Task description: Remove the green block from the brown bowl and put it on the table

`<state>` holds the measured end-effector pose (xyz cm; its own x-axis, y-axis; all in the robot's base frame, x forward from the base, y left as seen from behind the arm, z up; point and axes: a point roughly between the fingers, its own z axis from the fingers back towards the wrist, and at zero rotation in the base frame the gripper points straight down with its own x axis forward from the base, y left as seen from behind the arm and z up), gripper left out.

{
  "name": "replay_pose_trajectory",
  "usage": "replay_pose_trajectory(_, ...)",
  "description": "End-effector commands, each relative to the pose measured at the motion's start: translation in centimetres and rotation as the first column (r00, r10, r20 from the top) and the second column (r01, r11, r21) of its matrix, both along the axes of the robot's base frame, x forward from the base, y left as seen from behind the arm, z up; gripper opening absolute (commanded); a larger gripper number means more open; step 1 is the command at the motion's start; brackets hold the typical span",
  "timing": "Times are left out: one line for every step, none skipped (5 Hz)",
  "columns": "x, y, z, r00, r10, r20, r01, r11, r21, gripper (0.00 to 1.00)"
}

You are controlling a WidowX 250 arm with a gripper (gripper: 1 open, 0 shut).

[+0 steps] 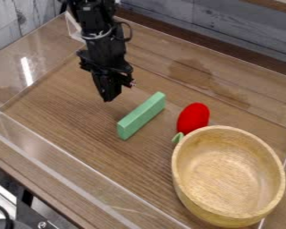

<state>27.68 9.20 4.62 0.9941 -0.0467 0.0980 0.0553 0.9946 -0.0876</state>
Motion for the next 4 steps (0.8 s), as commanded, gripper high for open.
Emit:
replay_pose_trajectory(-0.3, 0.3, 0.0, 1.0, -0.019, 0.015, 0.019, 1.0, 0.023, 0.0)
replay_pose_trajectory(-0.8, 0.1, -1.0, 0.999, -0.033, -0.011, 0.033, 0.999, 0.026, 0.0)
replay_pose_trajectory(-1.2, 0.0, -1.9, 0.998, -0.044, -0.034, 0.045, 0.999, 0.028, 0.0)
replay_pose_trajectory(-1.5, -0.2, -1.9, 0.998, -0.054, -0.045, 0.055, 0.998, 0.027, 0.0)
